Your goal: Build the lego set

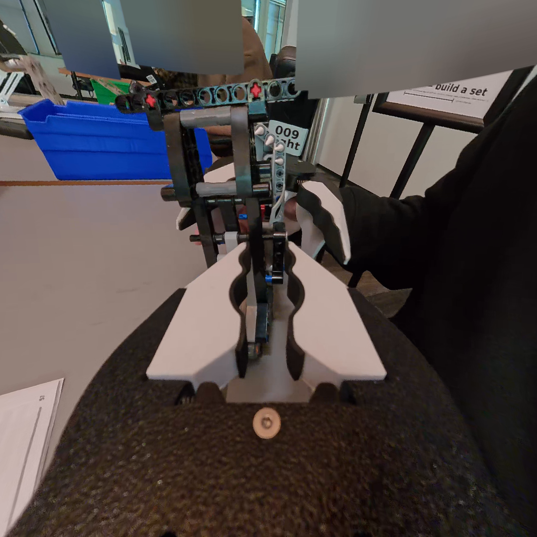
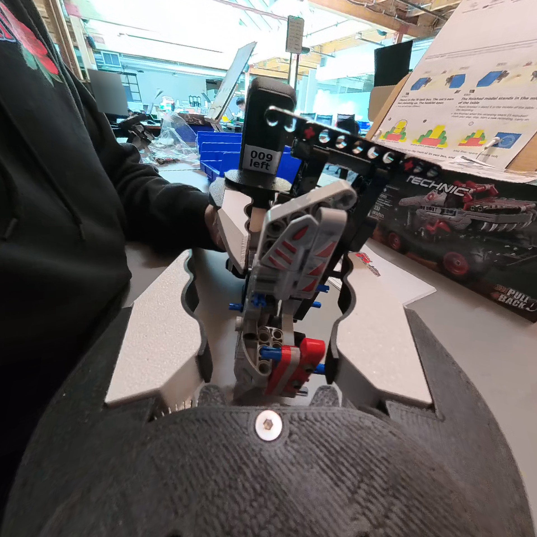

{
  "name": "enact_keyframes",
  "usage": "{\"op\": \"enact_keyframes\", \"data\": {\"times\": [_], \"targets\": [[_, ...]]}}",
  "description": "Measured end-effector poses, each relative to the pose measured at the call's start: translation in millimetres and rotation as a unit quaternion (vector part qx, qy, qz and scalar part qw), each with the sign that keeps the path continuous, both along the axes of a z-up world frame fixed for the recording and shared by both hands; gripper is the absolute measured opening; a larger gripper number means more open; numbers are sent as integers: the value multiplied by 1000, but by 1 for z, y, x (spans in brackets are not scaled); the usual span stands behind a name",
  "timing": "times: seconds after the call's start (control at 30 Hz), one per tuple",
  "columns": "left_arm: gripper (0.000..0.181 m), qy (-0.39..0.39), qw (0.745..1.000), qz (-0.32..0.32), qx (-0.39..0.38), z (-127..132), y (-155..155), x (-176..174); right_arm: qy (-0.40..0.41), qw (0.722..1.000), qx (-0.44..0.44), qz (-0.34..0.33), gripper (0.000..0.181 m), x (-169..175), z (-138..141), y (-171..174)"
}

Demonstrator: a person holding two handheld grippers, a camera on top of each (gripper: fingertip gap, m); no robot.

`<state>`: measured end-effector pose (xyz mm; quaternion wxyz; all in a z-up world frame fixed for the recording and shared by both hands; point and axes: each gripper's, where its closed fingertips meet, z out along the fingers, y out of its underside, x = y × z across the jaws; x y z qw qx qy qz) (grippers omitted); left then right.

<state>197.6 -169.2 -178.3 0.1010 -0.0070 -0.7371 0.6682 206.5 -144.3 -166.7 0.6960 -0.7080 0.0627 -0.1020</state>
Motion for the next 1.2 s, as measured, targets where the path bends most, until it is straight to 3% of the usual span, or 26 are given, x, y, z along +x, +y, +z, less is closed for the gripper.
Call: {"op": "enact_keyframes", "data": {"times": [0.3, 0.43, 0.53, 0.63, 0.8, 1.2], "targets": [[19, -71, 997, -12, 23, 3, 2, -4, 2, 997, -75, 32, 93, -6, 6, -8], [19, -84, 996, -5, 34, 3, 3, -3, 4, 992, -126, -26, 95, 7, 7, -23], [19, -99, 994, -8, 41, 3, 3, -4, -26, 987, -136, -80, 105, 23, 17, -30], [19, -105, 993, -19, 45, 3, 3, -8, -20, 993, -113, -12, 98, 6, 25, -12], [19, -119, 992, -22, 47, 3, 4, -10, -39, 991, -127, 11, 80, 4, 25, -2], [20, -36, 998, -51, 23, 5, 5, -19, -51, 990, -128, -11, 80, -1, 24, -3]]}}
